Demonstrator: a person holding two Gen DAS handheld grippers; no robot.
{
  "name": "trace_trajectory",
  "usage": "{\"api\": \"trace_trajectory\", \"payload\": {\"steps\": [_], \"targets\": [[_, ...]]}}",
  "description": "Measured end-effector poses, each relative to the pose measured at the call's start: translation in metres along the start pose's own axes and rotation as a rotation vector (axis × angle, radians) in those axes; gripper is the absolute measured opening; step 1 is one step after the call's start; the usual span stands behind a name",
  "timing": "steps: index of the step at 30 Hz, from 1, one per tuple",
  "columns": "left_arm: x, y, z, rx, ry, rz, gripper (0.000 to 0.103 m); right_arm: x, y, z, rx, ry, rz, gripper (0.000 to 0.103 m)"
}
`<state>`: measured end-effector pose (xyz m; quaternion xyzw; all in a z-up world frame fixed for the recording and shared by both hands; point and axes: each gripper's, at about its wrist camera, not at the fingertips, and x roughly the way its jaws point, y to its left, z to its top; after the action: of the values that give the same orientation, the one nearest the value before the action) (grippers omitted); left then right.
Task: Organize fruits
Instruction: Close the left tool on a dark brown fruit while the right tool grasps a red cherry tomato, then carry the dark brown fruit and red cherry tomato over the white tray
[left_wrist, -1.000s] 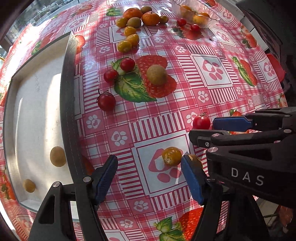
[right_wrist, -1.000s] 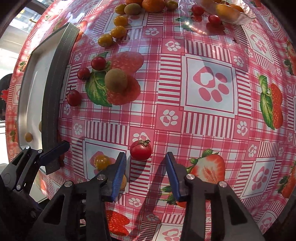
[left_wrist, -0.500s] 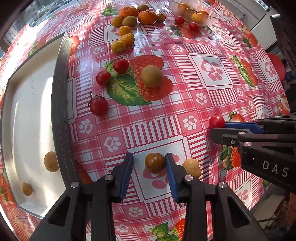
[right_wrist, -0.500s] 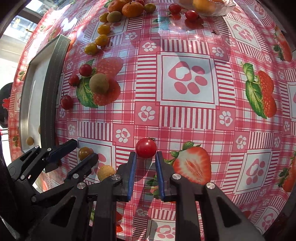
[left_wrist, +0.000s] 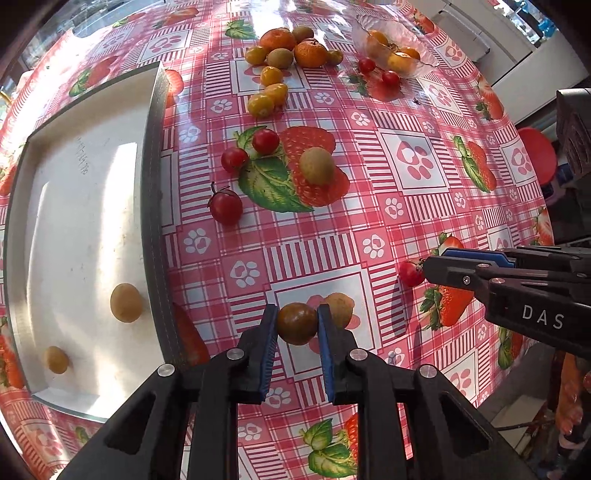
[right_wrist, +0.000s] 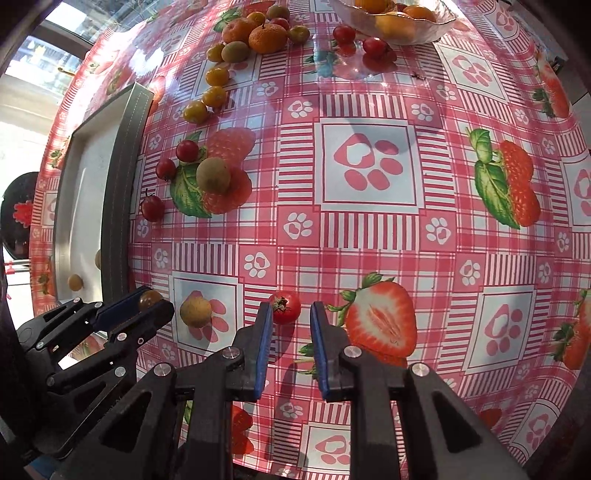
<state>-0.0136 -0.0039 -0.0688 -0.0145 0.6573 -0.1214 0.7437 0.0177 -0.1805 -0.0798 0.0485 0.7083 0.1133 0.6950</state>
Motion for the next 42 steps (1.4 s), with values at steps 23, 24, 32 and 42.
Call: {"api": "trace_trajectory", "payload": {"steps": [23, 24, 32, 42], "targets": [[-0.013, 0.016, -0.010, -0.042, -0.027, -0.001, 0.023, 0.003, 0.009, -0.012, -0.044, 0.009, 0.010, 0.006], [-0.014, 0.017, -0.010, -0.045, -0.030, -0.001, 0.023, 0.001, 0.009, -0.012, -0.052, 0.009, 0.018, 0.006], [-0.018, 0.021, -0.011, -0.057, -0.041, 0.005, 0.022, 0.001, 0.028, 0.032, -0.055, -0.051, 0.000, 0.064], [-0.020, 0.029, -0.014, -0.090, -0.050, -0.003, 0.023, 0.020, 0.076, 0.059, -0.188, -0.075, -0.017, 0.037]]}}
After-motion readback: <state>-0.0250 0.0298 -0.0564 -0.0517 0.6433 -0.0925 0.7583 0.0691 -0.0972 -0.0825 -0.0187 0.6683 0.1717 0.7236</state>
